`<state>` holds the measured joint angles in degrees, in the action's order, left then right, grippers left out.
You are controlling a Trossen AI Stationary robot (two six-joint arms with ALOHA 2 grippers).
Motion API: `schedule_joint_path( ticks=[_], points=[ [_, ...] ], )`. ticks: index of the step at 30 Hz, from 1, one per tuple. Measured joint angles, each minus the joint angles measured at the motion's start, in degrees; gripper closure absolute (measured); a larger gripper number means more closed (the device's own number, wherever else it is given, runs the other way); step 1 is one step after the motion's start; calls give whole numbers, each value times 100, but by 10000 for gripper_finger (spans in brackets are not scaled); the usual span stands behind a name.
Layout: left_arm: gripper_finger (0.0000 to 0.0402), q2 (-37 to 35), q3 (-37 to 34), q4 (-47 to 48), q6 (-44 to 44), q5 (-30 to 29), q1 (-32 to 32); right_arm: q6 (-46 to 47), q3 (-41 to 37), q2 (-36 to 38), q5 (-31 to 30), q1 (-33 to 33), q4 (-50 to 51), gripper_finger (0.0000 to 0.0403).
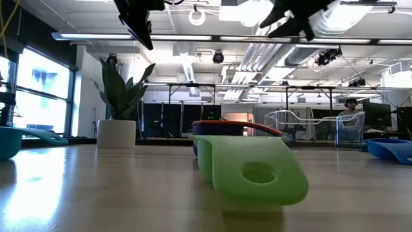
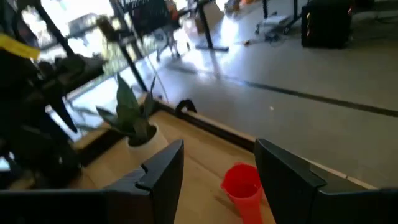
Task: Nest measuring cups in basket
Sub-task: Stack the red measuring cup on top of the orange measuring cup
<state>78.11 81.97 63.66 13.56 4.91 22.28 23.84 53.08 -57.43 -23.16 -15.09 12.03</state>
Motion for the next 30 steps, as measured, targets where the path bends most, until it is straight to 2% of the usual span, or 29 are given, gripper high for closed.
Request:
schedule_joint_path(
  ticks=[6, 13, 19, 25, 30],
  points=[
    [353, 1, -2, -3, -48, 2, 0, -368, 1117, -1072, 1157, -698, 868, 213],
    [353, -28, -345, -197, -262, 13, 28, -882, 2037, -2162, 2281, -1411, 1060, 213],
    [353, -96, -876, -546, -737, 2, 63, -1241, 2598, -3009, 2694, -1842, 1217, 213],
    [353, -98, -1022, -944, -1255, 6, 63, -1648, 2989, -3826, 3069, -2136, 1213, 213],
    [353, -101, -1016, -1313, -1405, -19, 63, -1744, 3199, -4417, 3082, -2274, 1224, 213]
  ],
)
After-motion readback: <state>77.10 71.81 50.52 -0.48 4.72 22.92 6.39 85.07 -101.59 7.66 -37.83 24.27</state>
